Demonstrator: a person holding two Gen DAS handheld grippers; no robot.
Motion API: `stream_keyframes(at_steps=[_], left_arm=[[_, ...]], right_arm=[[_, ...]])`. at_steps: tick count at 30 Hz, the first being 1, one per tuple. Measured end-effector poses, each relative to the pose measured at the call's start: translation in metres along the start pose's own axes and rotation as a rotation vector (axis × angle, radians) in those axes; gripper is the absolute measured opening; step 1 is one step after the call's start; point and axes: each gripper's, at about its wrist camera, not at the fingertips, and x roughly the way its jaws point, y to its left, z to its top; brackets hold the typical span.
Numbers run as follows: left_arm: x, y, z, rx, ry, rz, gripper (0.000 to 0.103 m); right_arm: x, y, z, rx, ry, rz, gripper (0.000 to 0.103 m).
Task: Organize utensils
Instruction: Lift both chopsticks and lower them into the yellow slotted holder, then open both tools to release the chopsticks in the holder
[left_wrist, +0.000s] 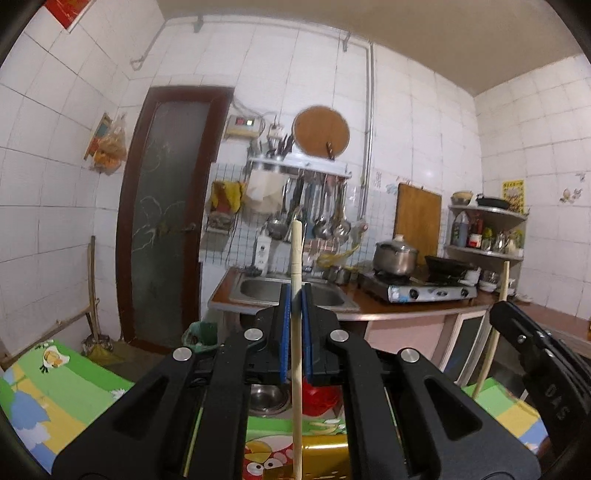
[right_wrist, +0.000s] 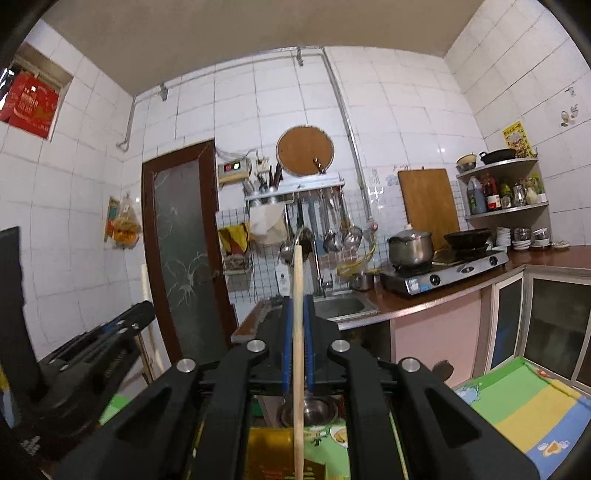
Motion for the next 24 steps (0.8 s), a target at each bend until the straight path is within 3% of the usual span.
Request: stream_keyframes(at_steps=[10, 11, 12, 14, 16, 18, 20, 24], left_arm=[[0.009, 0.003, -0.024, 0.061, 0.073, 0.026, 0.005], [0.005, 0.004, -0.022, 0.062, 0.082, 0.025, 0.010], [0.001, 0.007, -0.020, 0.060, 0.095, 0.024, 0.016], [-0.009, 0.012, -0.012, 0.053, 0.097, 0.038, 0.045], [-0.027, 0.019, -0.002, 0.051, 0.090, 0.064, 0.056], [-0.043, 0.027, 0.006, 0.055, 0.097, 0.081, 0.060], [-0.058, 0.035, 0.012, 0.056, 0.115, 0.098, 0.072], [-0.096, 0.051, 0.011, 0.070, 0.192, 0.126, 0.087]], right_arm=[[0.007, -0.009, -0.031, -0.003, 0.151, -0.011, 0.007], [0.005, -0.009, -0.030, -0.016, 0.170, -0.027, 0.010], [0.003, -0.010, -0.029, -0.021, 0.182, -0.032, 0.031], [-0.006, -0.014, -0.025, -0.012, 0.193, -0.044, 0.069], [-0.020, -0.017, -0.019, -0.008, 0.173, -0.072, 0.069], [-0.032, -0.018, -0.012, -0.020, 0.186, -0.080, 0.069], [-0.044, -0.020, -0.007, -0.025, 0.201, -0.087, 0.069], [-0.075, -0.019, -0.009, -0.041, 0.290, -0.115, 0.069]])
